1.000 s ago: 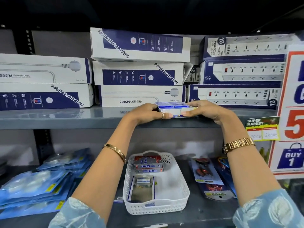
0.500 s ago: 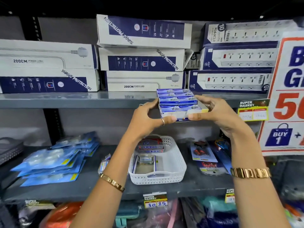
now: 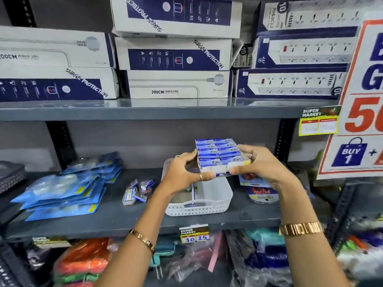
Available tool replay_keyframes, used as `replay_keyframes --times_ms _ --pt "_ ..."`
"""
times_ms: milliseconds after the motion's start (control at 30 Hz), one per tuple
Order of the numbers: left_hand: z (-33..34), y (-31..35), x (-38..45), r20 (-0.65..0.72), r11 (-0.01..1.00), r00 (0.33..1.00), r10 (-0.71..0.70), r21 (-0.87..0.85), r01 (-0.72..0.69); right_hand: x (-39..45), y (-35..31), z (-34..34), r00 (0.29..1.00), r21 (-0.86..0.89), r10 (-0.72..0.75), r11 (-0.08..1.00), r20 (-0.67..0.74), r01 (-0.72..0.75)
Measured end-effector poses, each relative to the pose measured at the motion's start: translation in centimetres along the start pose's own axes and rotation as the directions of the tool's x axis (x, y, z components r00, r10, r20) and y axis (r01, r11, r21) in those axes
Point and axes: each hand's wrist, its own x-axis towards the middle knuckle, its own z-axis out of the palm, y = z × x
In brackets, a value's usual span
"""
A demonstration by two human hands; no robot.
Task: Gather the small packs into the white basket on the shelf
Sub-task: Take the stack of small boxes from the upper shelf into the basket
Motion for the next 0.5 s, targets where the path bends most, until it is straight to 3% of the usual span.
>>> replay_keyframes --times_ms 233,500 --pt "1.6 -7.1 1.8 0.142 0.979 0.975 -0.172 -0.083 0.185 3.1 7.0 0.9 0.983 -0.04 0.182 0.983 0.01 -0.182" --pt "3.3 -14.5 5.4 0.209 0.929 0.909 -0.362 -0.005 0.371 7.0 13.5 2.1 0.934 -0.074 0.358 0.932 0.013 -0.356"
